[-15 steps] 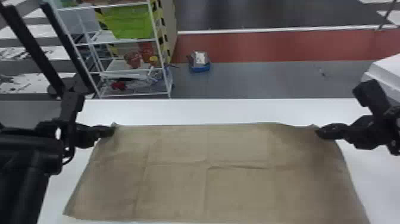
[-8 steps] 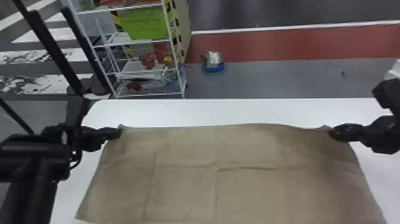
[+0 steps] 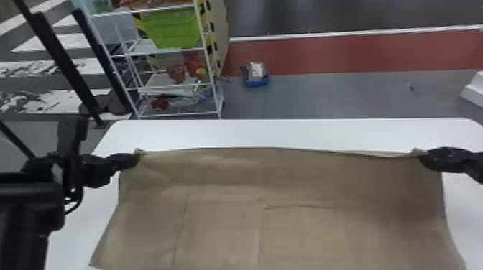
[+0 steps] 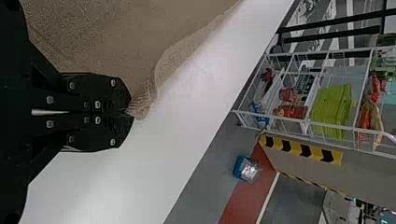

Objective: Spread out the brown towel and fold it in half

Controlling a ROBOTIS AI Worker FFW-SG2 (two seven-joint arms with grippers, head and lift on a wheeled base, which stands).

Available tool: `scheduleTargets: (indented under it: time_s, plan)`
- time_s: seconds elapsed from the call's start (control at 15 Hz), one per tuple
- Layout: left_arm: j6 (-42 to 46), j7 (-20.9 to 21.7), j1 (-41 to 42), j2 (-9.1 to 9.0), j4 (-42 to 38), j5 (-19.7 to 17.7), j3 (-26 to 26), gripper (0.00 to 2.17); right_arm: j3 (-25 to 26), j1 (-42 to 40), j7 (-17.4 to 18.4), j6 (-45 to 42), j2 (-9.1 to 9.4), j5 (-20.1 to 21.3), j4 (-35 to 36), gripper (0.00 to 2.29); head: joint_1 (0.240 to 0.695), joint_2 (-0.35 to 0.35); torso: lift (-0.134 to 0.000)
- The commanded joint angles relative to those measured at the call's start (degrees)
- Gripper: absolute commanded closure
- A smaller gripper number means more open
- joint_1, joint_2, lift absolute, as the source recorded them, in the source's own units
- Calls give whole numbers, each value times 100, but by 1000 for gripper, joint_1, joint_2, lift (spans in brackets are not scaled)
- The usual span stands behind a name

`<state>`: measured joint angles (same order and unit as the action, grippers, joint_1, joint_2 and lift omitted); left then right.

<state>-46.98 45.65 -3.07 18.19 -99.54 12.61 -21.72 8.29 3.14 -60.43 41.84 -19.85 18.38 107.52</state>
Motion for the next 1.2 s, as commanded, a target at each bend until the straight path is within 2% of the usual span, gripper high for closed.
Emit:
scheduleTargets:
  time_s: [0.0, 0.2, 0.47, 0.67, 0.8, 0.93, 1.07, 1.13]
  plan:
    - [-44, 50, 298, -79, -443, -188, -228, 1089, 270, -226, -30, -39, -1, -150, 225, 1690, 695, 157, -124]
    - [-44, 120, 588, -264, -865, -320, -421, 1089, 498, -516, -65, -215, -10, -344, 383, 1686, 695, 145, -124]
    - [79, 199, 861, -369, -1103, -470, -641, 1089, 850, -1009, -144, -496, -10, -651, 841, 1686, 695, 139, -124]
    - [307, 278, 1212, -580, -1410, -680, -905, 1089, 1087, -1395, -197, -795, -10, -845, 1104, 1690, 695, 141, -124]
    - [782, 287, 1511, -791, -1630, -821, -1142, 1089, 1219, -1606, -259, -901, -1, -1003, 1324, 1686, 695, 143, -124]
    - [799, 375, 1660, -800, -1709, -1067, -1353, 1089, 1324, -1720, -303, -901, 8, -1065, 1447, 1690, 695, 147, -124]
    - [1309, 454, 1880, -985, -1744, -1181, -1581, 1089, 1439, -1984, -364, -1006, 8, -1188, 1614, 1686, 695, 156, -124]
    - [1450, 516, 2012, -1020, -1735, -1278, -1625, 1089, 1465, -2134, -390, -1112, -1, -1214, 1702, 1686, 695, 161, -124]
